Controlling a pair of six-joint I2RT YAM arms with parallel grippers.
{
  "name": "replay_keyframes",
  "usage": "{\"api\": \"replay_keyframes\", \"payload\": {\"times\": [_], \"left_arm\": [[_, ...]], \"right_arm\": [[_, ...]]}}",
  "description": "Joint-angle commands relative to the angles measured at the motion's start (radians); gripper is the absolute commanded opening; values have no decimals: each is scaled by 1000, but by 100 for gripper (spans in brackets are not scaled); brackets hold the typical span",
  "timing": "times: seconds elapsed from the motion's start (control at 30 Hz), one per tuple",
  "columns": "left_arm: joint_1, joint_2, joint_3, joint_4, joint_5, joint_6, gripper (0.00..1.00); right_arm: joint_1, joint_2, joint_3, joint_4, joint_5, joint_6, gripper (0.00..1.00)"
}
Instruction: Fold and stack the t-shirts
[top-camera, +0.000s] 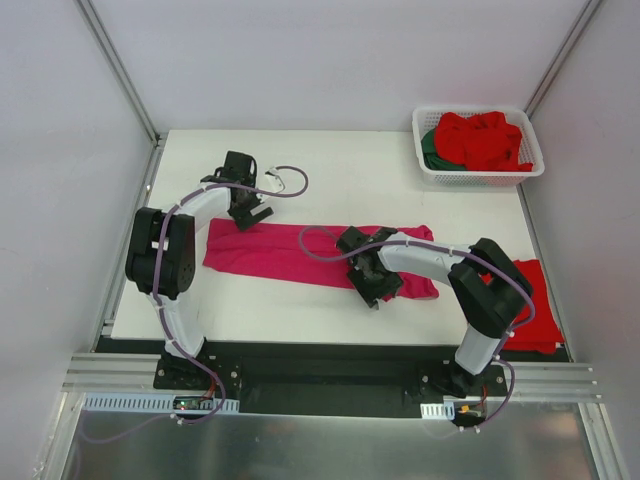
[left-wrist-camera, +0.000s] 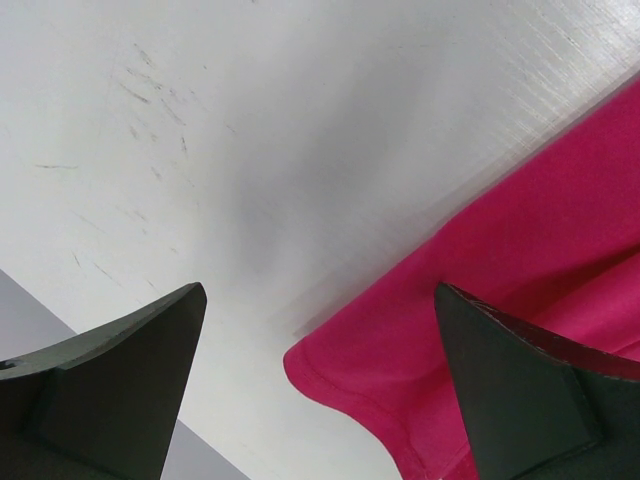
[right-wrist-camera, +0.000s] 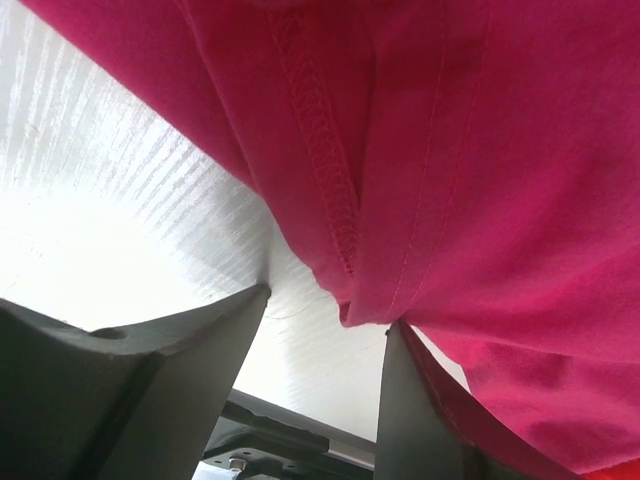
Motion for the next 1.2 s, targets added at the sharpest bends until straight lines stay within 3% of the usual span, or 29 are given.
{"api": "replay_keyframes", "payload": {"times": [0.0,0.3,0.73,1.17], "left_arm": [[-5,45,24,12,-22,16,99],[-5,151,96,10,-51,39,99],[-2,126,72,11,-54,48,99],[-2,119,53,11,-50,42,99]], "right_arm": [[7,-30,-36,-35,-30,14,57],[-5,-21,-77,-10,-57,24,57],[-13,-134,-8,28,-31,41,57],[-12,-12,24,198,-117,29,57]]}}
